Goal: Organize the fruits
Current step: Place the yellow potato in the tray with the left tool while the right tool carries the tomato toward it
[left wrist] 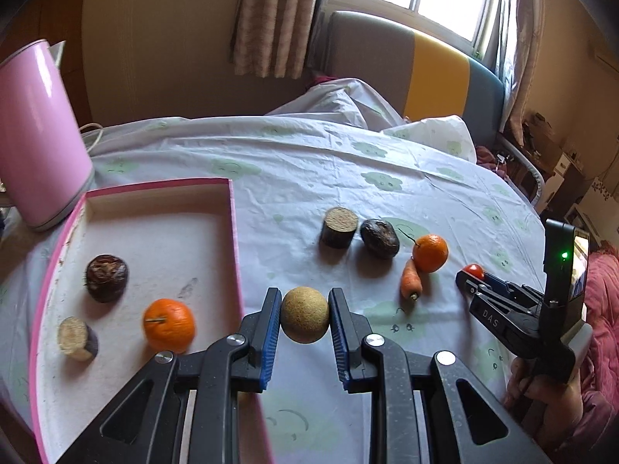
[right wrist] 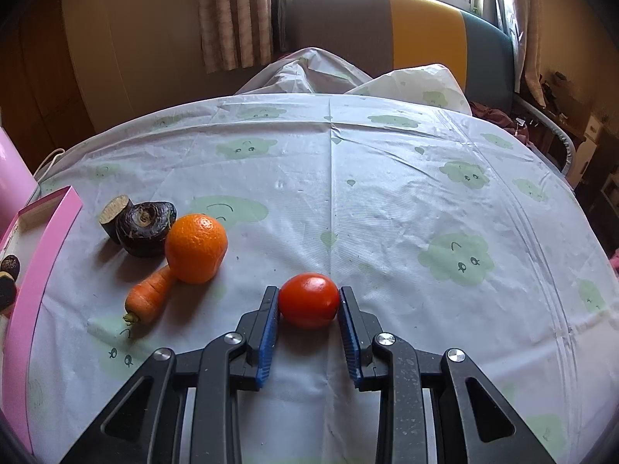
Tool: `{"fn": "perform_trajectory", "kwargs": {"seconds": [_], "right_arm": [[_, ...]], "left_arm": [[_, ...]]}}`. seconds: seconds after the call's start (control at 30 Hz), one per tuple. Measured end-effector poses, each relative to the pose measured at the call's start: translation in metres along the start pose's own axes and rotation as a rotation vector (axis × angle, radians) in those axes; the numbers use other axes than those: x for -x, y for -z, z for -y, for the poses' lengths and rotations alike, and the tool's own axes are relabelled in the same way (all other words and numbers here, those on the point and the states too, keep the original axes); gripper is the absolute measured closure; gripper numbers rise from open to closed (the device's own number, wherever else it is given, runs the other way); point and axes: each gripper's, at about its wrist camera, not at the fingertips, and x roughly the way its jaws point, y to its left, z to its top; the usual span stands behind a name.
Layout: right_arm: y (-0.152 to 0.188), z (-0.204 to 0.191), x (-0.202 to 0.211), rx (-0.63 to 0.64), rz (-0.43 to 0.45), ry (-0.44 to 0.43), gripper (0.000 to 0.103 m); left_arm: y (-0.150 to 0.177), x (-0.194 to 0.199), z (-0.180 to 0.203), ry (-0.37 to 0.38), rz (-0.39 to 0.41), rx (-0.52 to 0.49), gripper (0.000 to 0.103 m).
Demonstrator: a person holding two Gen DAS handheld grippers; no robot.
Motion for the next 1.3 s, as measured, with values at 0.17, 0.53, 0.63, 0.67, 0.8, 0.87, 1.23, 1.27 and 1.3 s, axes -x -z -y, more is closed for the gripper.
{"fn": "perform_trajectory", "kwargs": {"seconds": [0.17,0.53,0.63,0.67,0.8,0.87,1.23,1.27,1.3], "right_arm": [[0.0,-0.002,0.0,0.013,-0.001,0.015,0.073],[0.0,-0.005,0.0,0.027,-0.003,0.03,0.073],[0.0,-0.005,0.0,0.027,-0.003,0.03,0.073],[0.0,-0.005,0.0,0.027,-0.003,0.031,0.073],[0.0,-0.005,0.0,0.027,-0.003,0.031,0.073],[0.0,-0.005,0.0,0.027,-0.002,0.031,0.073],[0.001,-0.005,0.0,0.029,-0.002,0.033,0.073],[0.001,-0.005,0.0,0.029,-0.003,0.033,0.073],[0.001,-0.005,0.0,0.029,-0.003,0.033,0.073]], "left_arm": [[0.007,0.013,-0.021,-0.029,0.015,0.032,0.078],[0.023,0.033,-0.072,-0.097,0.029,0.114,0.078],[0.028,0.034,-0.086,-0.114,0.019,0.133,0.078],[0.03,0.035,-0.09,-0.122,0.018,0.14,0.078],[0.038,0.032,-0.106,-0.149,0.001,0.176,0.078],[0.04,0.029,-0.111,-0.153,-0.011,0.191,0.078],[0.048,0.019,-0.117,-0.154,-0.061,0.231,0.072],[0.049,0.019,-0.117,-0.159,-0.063,0.235,0.072],[0.049,0.02,-0.118,-0.163,-0.062,0.237,0.072]]}}
